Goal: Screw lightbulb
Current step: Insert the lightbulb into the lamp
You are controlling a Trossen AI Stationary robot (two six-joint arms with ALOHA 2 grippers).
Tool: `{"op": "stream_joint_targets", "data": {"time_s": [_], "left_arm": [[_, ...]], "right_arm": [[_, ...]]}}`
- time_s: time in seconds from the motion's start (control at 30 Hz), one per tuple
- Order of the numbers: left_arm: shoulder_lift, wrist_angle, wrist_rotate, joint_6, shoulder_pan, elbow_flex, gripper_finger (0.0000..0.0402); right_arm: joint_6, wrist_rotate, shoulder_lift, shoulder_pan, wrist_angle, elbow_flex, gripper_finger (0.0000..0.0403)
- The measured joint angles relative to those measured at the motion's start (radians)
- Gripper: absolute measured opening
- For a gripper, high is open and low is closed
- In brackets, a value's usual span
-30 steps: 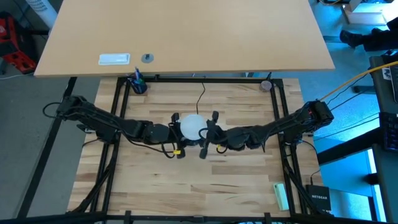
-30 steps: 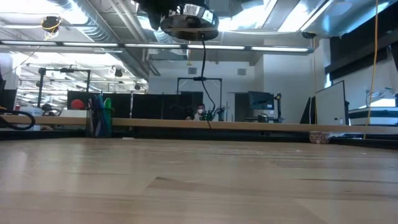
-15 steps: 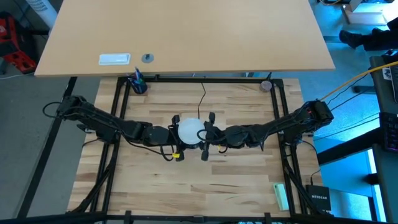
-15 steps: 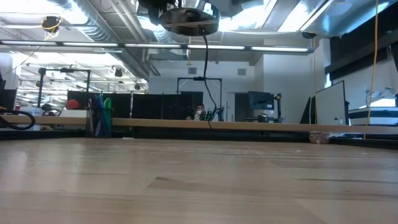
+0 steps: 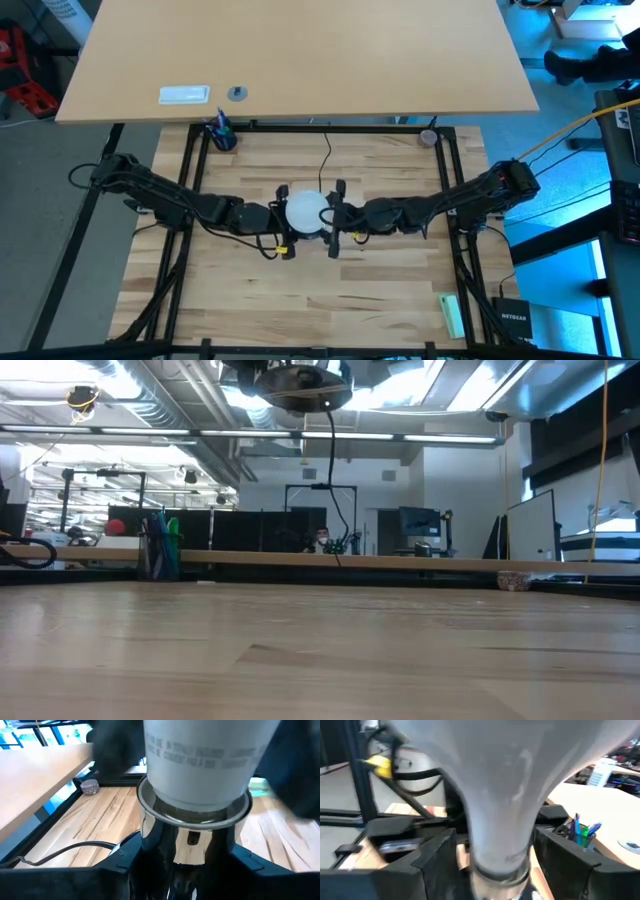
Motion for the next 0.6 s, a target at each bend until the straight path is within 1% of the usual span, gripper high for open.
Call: {"op": "stream_joint_targets", "data": {"time_s": [0.1,0.2,0.33,0.47,0.53,0.6], "left_arm": [[-0.009,-0.005,0.026,-0.005,0.000,0.000,0.0163],[-0.021,-0.007,0.078,-0.004,0.000,-0.001,0.0163],[-0.024,-0.008,0.225,0.018,0.000,-0.002,0.0163],[-0.023,0.013,0.418,0.050,0.000,-0.002,0.0163],[-0.023,0.021,0.483,0.049,0.000,-0.002,0.0163],[-0.023,0.023,0.521,0.046,0.000,-0.002,0.0163]], "right_arm": [[0.000,-0.016,-0.053,0.001,-0.076,0.000,0.0270],[0.000,-0.079,-0.109,0.000,-0.159,0.001,0.0270],[0.000,-0.173,-0.160,0.000,-0.216,0.001,0.0269],[0.000,-0.296,-0.165,0.000,-0.192,0.003,0.0269],[0.000,-0.363,-0.141,-0.002,-0.140,0.004,0.0269],[0.002,-0.414,-0.112,-0.007,-0.091,0.003,0.0269]]}}
